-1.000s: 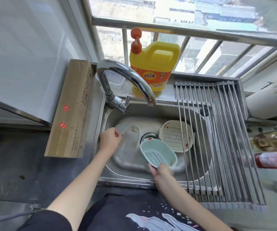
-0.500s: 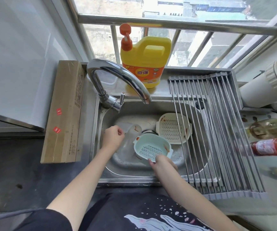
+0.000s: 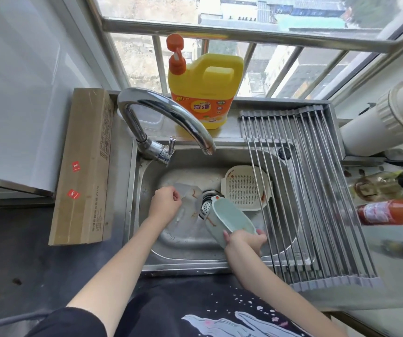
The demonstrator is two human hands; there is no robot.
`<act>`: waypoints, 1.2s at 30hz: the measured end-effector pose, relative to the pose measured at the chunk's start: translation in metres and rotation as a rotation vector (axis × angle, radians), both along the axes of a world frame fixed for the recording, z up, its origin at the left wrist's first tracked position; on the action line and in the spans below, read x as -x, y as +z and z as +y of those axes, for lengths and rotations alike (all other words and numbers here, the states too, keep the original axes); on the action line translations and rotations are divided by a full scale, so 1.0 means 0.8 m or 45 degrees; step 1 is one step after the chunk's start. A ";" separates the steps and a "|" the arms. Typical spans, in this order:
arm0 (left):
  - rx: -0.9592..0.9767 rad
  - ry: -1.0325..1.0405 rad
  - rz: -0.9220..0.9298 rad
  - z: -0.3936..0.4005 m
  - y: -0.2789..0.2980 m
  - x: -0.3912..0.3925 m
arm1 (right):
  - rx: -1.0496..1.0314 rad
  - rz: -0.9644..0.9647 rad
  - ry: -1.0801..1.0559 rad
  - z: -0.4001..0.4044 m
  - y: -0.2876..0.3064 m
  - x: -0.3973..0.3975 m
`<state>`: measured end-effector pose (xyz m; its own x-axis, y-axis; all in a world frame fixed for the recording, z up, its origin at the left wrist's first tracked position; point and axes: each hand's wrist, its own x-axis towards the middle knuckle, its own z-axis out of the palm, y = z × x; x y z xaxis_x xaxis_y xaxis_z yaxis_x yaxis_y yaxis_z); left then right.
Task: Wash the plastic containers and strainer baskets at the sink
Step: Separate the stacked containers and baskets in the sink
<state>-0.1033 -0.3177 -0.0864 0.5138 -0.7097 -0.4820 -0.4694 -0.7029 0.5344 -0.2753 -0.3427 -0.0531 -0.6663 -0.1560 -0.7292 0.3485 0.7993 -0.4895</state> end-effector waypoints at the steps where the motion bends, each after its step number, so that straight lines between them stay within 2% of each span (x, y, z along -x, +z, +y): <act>1: 0.002 -0.006 0.003 -0.001 0.000 0.001 | 0.063 -0.030 -0.057 0.003 0.003 -0.001; 3: 0.009 -0.027 -0.003 0.000 0.000 0.000 | 0.128 -0.043 -0.074 0.012 0.003 -0.007; 11: 0.005 -0.043 0.009 0.002 -0.003 -0.002 | 0.227 0.012 0.171 0.022 -0.009 -0.014; 13: 0.004 -0.042 0.010 0.001 -0.001 -0.001 | 0.193 0.029 0.110 0.012 -0.009 -0.010; 16: -0.008 -0.049 0.009 0.002 0.000 -0.001 | 0.124 -0.014 -0.177 -0.011 -0.008 -0.005; 18: -0.014 -0.029 0.022 0.003 -0.001 -0.003 | 0.106 -0.031 -0.234 -0.022 -0.013 0.003; 20: -0.011 0.004 0.038 0.004 -0.002 -0.005 | 0.071 -0.051 -0.069 -0.025 -0.025 0.014; 22: -0.002 0.026 0.039 0.004 -0.003 -0.006 | 0.006 -0.115 -0.053 -0.022 -0.027 0.018; 24: -0.003 0.036 0.043 0.002 -0.003 -0.008 | -0.015 -0.026 0.150 -0.021 -0.023 0.012; 27: -0.037 0.044 0.040 0.000 -0.003 -0.010 | 0.021 0.075 0.228 -0.019 -0.027 0.004; 31: -0.077 0.052 0.001 -0.004 -0.003 -0.012 | 0.146 0.002 0.246 -0.014 -0.025 -0.007; 36: -0.153 -0.011 0.021 -0.003 -0.007 -0.010 | 0.128 -0.035 0.392 -0.022 -0.014 -0.012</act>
<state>-0.0954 -0.3202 -0.0917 0.4996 -0.6503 -0.5723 -0.4674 -0.7586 0.4539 -0.2654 -0.3600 -0.0640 -0.5571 -0.4193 -0.7168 0.1123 0.8172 -0.5653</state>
